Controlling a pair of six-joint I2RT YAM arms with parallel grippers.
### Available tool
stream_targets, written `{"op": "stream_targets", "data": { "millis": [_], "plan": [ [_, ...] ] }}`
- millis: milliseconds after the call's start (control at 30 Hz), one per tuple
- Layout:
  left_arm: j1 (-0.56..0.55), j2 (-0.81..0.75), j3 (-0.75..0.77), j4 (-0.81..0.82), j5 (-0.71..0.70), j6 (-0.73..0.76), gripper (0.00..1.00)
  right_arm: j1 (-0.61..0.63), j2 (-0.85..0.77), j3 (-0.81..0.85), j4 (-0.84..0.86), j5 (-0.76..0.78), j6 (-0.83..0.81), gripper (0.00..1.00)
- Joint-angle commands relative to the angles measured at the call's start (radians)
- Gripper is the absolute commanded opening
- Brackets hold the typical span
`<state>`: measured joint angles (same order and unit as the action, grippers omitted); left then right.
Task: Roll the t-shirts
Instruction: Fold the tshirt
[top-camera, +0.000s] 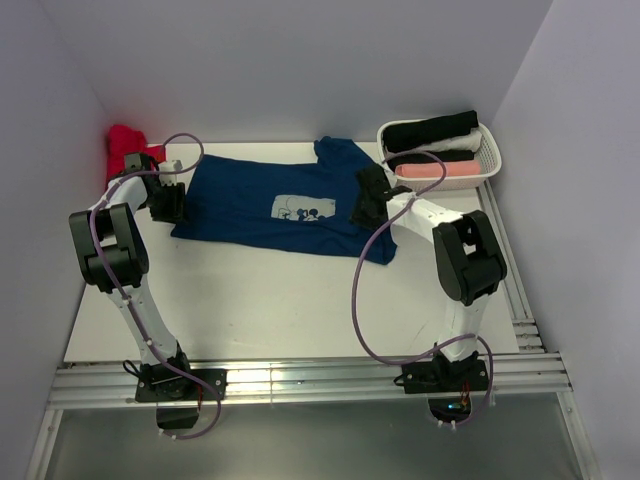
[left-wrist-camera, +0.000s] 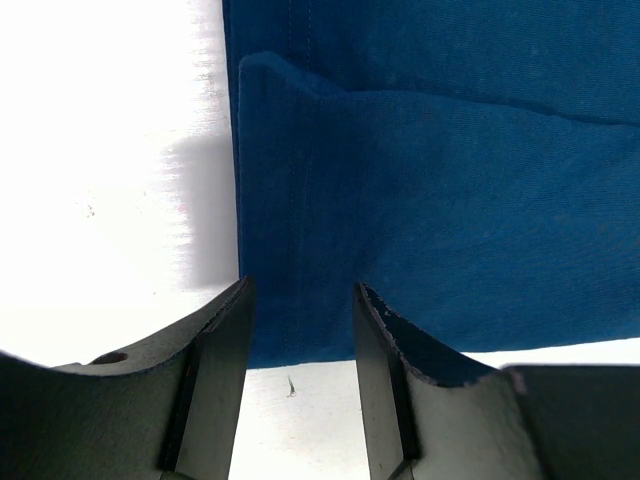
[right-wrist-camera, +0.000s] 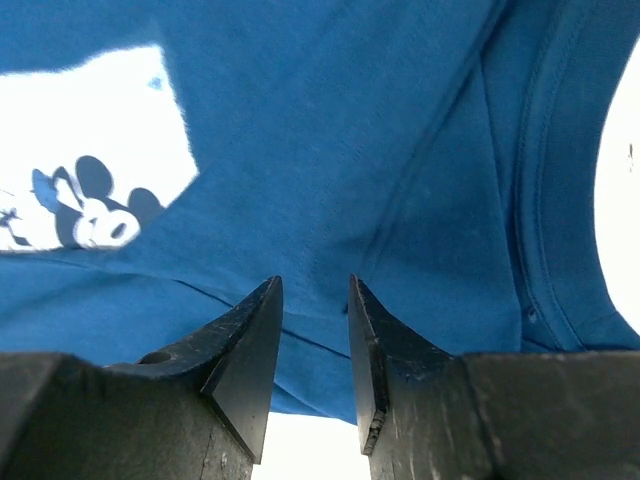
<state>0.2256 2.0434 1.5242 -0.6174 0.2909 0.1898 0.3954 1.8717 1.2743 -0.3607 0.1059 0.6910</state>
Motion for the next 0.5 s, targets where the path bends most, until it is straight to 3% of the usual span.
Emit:
{"op": "stream_targets", "data": {
  "millis": [0,467],
  "plan": [
    [-0.002,-0.049,0.025,-0.004,0.028,0.011,0.49,0.01,0.004,-0.03,0.029,-0.003,0.016,0.4],
    [-0.002,-0.048,0.027,-0.004,0.031,0.007,0.48,0.026,0.017,-0.052,0.063,-0.009,0.039,0.39]
  ]
}}
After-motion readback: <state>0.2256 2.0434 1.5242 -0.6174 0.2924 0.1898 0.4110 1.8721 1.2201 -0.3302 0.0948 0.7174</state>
